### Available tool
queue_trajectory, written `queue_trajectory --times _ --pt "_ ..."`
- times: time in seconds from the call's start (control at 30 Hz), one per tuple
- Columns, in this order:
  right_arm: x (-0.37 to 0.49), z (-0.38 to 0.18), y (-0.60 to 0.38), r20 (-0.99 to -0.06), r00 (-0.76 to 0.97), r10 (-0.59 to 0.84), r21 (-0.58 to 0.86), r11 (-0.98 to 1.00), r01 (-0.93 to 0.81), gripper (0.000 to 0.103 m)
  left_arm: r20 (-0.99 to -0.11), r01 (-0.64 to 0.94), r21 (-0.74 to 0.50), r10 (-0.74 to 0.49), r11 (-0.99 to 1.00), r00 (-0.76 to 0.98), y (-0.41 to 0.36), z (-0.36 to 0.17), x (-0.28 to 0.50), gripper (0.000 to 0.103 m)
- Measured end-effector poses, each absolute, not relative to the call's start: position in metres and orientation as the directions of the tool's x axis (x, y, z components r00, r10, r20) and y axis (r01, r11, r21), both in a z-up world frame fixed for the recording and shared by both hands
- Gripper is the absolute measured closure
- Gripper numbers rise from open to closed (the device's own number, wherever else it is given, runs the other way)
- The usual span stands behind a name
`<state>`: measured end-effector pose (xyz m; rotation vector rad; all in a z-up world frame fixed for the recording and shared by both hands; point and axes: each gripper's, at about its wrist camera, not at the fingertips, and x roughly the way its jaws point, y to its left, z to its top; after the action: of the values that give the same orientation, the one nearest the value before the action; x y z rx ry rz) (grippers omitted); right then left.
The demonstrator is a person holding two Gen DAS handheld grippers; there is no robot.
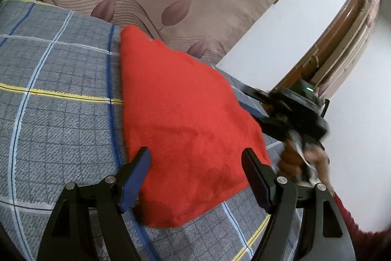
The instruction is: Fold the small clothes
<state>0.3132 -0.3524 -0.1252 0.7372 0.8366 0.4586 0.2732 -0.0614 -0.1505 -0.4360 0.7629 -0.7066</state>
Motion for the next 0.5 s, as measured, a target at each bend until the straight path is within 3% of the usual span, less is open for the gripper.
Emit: queue_trajectory --times 0.17,0.2,0.23,0.5 --pt "0.253 -0.121 -0.313 -0.604 0.535 0.590 0.606 0.777 -0.173 0.062 -0.477 0.430 -0.575 -0.713 0.696 0.515 -0.065 -0.149 0.272 0.027" --pt "0.248 -0.126 -0.310 -0.633 0.527 0.567 0.573 0.801 -0.173 0.067 -0.485 0.432 -0.564 -0.706 0.703 0.516 -0.066 -0.148 0.271 0.027" --pt "0.242 -0.133 -0.305 -0.668 0.511 0.541 0.537 0.826 -0.173 0.097 -0.498 0.434 -0.550 -0.698 0.713 0.515 -0.068 -0.147 0.270 0.027" --pt "0.220 -0.152 -0.329 -0.645 0.526 0.554 0.594 0.797 -0.111 0.100 -0.558 0.446 -0.492 -0.665 0.747 0.497 -0.069 -0.149 0.251 0.027"
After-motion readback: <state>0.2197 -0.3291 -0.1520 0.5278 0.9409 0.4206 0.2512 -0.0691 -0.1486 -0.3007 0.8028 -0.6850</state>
